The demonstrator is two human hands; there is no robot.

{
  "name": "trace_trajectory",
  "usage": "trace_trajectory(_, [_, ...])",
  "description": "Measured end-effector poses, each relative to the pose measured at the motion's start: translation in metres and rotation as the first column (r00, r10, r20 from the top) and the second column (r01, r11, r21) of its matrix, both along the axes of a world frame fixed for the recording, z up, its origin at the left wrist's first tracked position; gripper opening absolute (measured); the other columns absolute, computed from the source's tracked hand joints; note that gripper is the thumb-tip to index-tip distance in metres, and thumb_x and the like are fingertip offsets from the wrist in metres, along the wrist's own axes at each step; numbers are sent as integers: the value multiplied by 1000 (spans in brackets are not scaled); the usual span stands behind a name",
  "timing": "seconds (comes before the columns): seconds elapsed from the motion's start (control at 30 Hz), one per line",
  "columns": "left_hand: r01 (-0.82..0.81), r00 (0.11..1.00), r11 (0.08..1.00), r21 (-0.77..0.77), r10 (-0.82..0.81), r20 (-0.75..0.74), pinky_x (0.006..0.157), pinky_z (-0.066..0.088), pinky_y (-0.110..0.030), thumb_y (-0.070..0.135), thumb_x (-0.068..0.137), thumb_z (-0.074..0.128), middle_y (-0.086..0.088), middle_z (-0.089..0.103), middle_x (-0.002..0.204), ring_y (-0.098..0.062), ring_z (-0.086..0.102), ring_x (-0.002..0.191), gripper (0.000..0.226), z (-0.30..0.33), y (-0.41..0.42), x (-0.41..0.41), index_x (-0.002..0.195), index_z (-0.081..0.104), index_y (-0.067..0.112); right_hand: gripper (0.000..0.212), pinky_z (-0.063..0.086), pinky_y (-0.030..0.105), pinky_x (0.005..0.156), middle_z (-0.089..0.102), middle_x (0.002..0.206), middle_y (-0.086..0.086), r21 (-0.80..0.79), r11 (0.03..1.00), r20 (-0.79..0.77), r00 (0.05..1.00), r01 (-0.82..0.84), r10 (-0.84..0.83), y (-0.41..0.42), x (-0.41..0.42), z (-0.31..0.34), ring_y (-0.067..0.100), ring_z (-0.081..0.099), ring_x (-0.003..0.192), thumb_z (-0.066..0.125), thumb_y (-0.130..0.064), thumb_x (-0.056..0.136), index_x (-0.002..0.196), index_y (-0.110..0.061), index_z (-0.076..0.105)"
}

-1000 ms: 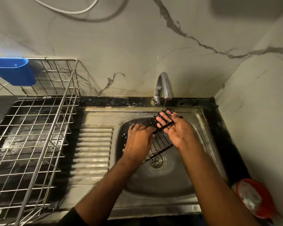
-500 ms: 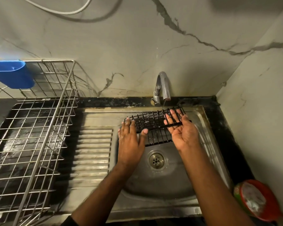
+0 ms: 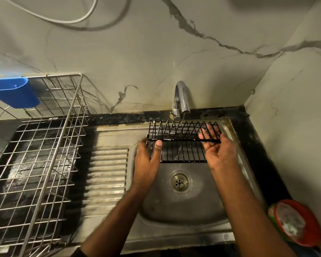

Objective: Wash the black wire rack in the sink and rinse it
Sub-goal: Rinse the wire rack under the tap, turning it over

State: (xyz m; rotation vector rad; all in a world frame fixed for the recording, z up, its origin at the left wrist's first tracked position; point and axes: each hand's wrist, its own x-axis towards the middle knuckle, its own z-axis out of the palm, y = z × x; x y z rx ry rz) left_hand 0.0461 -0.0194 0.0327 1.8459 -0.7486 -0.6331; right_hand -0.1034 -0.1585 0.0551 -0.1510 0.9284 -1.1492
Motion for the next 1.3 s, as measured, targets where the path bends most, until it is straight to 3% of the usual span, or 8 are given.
trace_trajectory(0.13, [8, 1000, 999, -40, -7, 24, 106, 47, -35, 59, 93, 52, 1, 59, 134, -14, 55, 124, 62, -5, 0, -4, 140, 48, 18, 25, 59, 42, 85, 78, 92, 9, -46, 999, -56, 998, 0, -3, 1, -11, 7, 21, 76, 88, 44, -21, 106, 112, -6, 63])
trace_trajectory(0.27, [-30, 999, 999, -34, 31, 27, 102, 48, -35, 39, 102, 53, -1, 61, 130, -15, 57, 119, 41, -10, -4, -2, 136, 51, 16, 31, 58, 43, 86, 76, 102, 14, -46, 999, -74, 997, -8, 5, 1, -19, 10, 25, 76, 89, 37, -20, 108, 120, -3, 60])
trace_trajectory(0.4, [1, 1000, 1000, -25, -1, 17, 87, 44, -19, 34, 103, 53, 2, 64, 121, -13, 59, 110, 29, -5, -12, 1, 128, 54, 18, 32, 51, 45, 104, 76, 105, 14, -63, 998, -69, 997, 16, -20, 2, -24, 9, 25, 75, 94, 37, -22, 108, 117, -5, 62])
trace_trajectory(0.53, [31, 999, 999, 12, -32, 22, 68, 40, -3, 41, 103, 53, 3, 67, 113, -11, 62, 101, 35, -1, -22, 9, 125, 59, 14, 29, 52, 47, 101, 77, 101, 13, -30, 996, -15, 996, 89, -90, 1, -21, 10, 26, 74, 101, 41, -22, 107, 118, -5, 62])
trace_trajectory(0.67, [38, 998, 999, 39, -40, 48, 75, 43, -12, 42, 103, 53, 1, 69, 114, -13, 63, 104, 39, -2, -28, 13, 125, 61, 11, 28, 54, 46, 98, 78, 89, 10, -7, 993, -9, 993, 118, -118, 0, -18, 10, 22, 76, 88, 39, -22, 108, 111, -6, 62])
trace_trajectory(0.83, [37, 999, 996, 75, -39, 33, 98, 51, -34, 32, 99, 64, -1, 69, 121, -17, 64, 111, 35, -7, -31, 15, 127, 59, 11, 30, 57, 44, 94, 74, 110, 13, -14, 995, -34, 995, 97, -98, 1, -14, 7, 24, 74, 99, 39, -22, 108, 119, -4, 61])
trace_trajectory(1.17, [64, 983, 991, 117, -83, 163, 59, 39, -10, 23, 105, 53, 4, 63, 85, -5, 55, 73, 17, -17, -29, 23, 101, 65, 13, 29, 58, 43, 87, 74, 108, 13, -9, 996, -43, 995, 89, -89, -4, -9, 6, 23, 77, 85, 38, -20, 108, 108, -7, 63])
trace_trajectory(1.3, [50, 974, 995, 87, -68, 217, 63, 41, -1, 26, 106, 52, 5, 66, 90, 1, 56, 75, 17, -17, -26, 21, 108, 67, 16, 27, 59, 42, 83, 74, 110, 14, 2, 997, -38, 997, 74, -74, -3, -12, 5, 24, 76, 93, 41, -20, 108, 116, -5, 62])
